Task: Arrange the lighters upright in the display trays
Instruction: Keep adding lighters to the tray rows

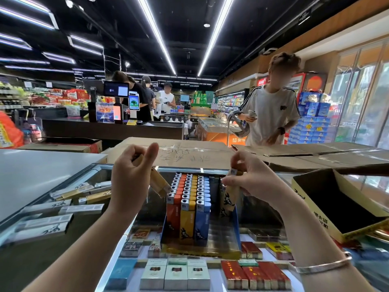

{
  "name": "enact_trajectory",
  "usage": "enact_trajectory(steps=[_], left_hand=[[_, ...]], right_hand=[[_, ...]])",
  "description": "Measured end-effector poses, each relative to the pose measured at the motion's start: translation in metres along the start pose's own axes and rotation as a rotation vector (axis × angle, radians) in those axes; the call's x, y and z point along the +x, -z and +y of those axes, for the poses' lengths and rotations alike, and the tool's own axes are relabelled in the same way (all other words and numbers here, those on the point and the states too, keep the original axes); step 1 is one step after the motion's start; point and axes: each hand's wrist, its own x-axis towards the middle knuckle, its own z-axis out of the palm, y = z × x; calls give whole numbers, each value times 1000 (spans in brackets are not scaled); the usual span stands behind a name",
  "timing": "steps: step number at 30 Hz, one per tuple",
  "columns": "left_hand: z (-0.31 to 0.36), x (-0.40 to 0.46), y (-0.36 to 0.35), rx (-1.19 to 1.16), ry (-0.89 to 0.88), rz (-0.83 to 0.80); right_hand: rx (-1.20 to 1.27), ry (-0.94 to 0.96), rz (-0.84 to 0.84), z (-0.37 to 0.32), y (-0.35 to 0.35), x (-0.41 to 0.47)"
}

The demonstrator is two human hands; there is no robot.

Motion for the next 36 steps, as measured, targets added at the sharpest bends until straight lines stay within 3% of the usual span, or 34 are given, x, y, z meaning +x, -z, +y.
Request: enact_trajectory(steps=[2,9,30,31,34,36], left_hand=[[-1,1,1,-39,63,13],[-5,2,0,-137,242,61],[-14,4,-3,-180,357,15],[-14,4,-3,-186,363,10],[-12,4,-3,-206,378,-7],[-9,2,-4,-227,373,-38]], right_hand=[[-167,19,-26,0,1,-1],[-368,-29,-189,0,-3,-5],[-628,142,-100,-7,-13,-7],[-566,171,-90,-9,-12,-7],[28,274,-57,-19,-8,-8],[259,309,-47,-21,-7,-10]])
